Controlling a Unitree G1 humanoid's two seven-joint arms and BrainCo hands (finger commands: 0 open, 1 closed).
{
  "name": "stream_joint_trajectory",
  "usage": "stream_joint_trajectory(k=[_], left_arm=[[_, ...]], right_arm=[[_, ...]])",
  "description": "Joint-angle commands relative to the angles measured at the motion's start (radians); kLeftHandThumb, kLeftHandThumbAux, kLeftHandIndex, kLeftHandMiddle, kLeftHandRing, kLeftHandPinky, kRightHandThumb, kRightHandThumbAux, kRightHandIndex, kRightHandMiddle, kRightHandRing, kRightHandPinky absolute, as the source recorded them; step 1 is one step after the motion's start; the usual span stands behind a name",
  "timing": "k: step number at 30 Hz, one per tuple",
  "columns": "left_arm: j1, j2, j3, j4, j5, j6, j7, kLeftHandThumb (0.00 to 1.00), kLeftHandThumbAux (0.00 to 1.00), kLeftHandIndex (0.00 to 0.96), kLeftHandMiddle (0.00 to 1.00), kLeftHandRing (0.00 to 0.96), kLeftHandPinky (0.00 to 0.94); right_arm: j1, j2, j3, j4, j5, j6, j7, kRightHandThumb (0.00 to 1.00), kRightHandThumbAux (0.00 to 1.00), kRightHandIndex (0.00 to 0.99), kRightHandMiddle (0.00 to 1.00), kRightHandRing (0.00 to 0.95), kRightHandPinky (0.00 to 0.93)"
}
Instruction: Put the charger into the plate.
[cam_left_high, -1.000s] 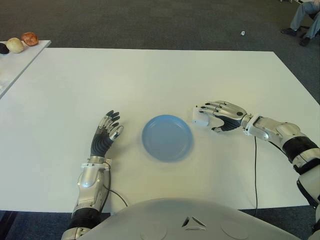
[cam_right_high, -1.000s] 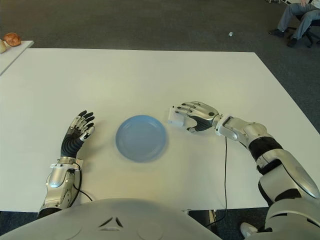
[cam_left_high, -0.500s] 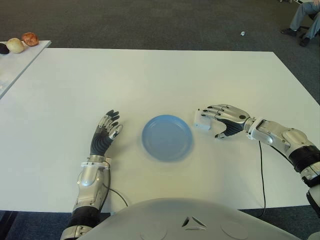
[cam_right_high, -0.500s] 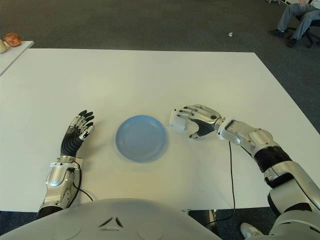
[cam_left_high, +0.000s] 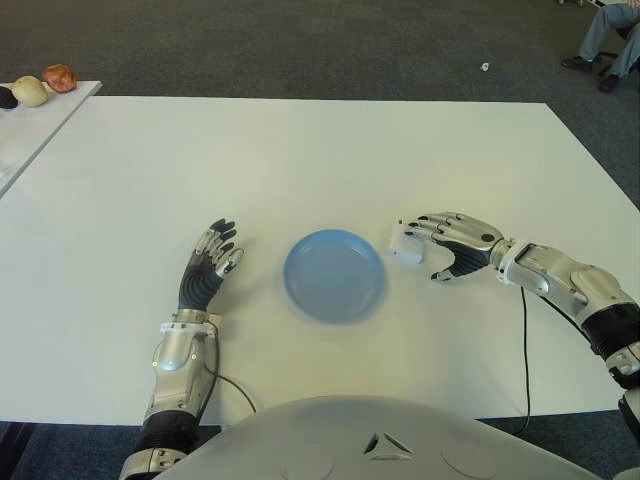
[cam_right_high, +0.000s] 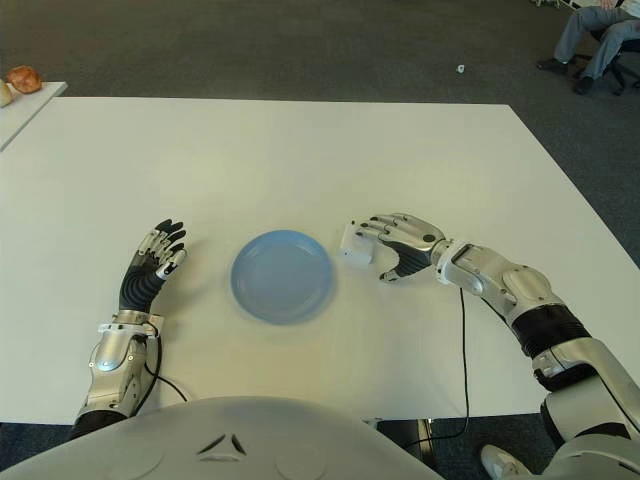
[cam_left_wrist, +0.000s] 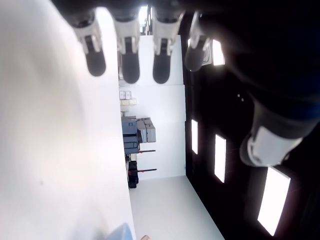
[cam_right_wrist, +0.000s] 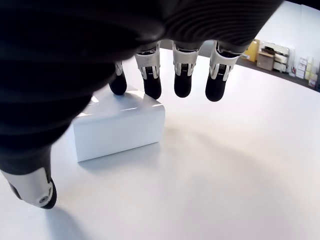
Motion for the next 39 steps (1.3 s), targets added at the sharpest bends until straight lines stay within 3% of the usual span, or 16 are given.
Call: stream_joint_trajectory(k=[1,9,14,24,39], left_arm=[[0.063,-0.005,-0.007,0.132,0.021,0.034,-0.017,0.000,0.549,0.109,0.142,0.134,0.139],[0.058,0.000,-0.009,0.141,0.019,0.029,-0.029,0.000,0.542,0.108,0.140,0.131,0.139],[0.055,0.005,-0.008,0.152,0.016,0.026,-0.044,0.000,0.547,0.111,0.141,0.128,0.132],[0.049,0.016,-0.002,0.176,0.005,0.013,-0.082,0.000,0.558,0.141,0.144,0.118,0.112],[0.040,0.037,-0.019,0.202,0.024,0.005,-0.097,0.000,0.540,0.213,0.143,0.103,0.075]], right_arm=[[0.054,0.009,-0.004,0.002,-0.001,0.002,0.026,0.000,0.550,0.000,0.000,0.000,0.000],[0.098,0.027,-0.060,-0.015,0.032,0.022,-0.005,0.000,0.483,0.000,0.000,0.000,0.000],[0.162,0.056,-0.134,-0.048,0.098,0.074,-0.039,0.032,0.416,0.000,0.000,0.000,0.000],[0.256,0.099,-0.261,-0.124,0.183,0.108,-0.092,0.122,0.261,0.000,0.000,0.000,0.000],[0.360,0.159,-0.407,-0.298,0.280,0.196,-0.051,0.168,0.141,0.000,0.000,0.000,0.000]])
